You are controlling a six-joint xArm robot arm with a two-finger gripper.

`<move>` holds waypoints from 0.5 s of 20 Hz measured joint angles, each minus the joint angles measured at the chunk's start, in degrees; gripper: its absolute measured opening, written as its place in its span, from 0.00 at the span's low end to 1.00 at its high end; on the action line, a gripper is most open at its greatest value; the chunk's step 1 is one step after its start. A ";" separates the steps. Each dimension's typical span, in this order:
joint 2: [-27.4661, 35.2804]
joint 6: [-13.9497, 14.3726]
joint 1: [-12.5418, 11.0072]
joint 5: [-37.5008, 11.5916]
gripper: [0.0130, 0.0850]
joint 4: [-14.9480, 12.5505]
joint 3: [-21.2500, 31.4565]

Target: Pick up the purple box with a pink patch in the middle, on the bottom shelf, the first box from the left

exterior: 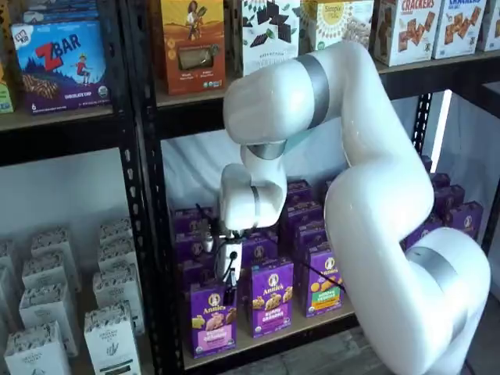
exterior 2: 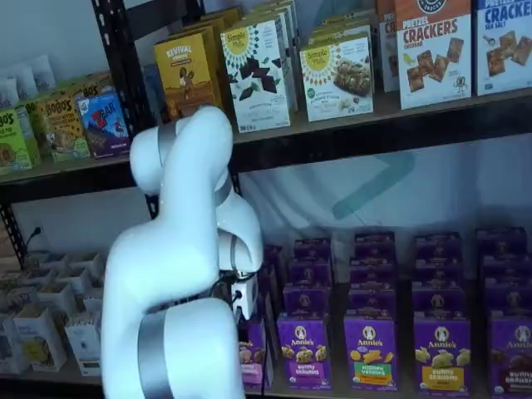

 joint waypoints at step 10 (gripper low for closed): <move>-0.46 -0.73 -1.04 1.82 1.00 -0.11 -0.96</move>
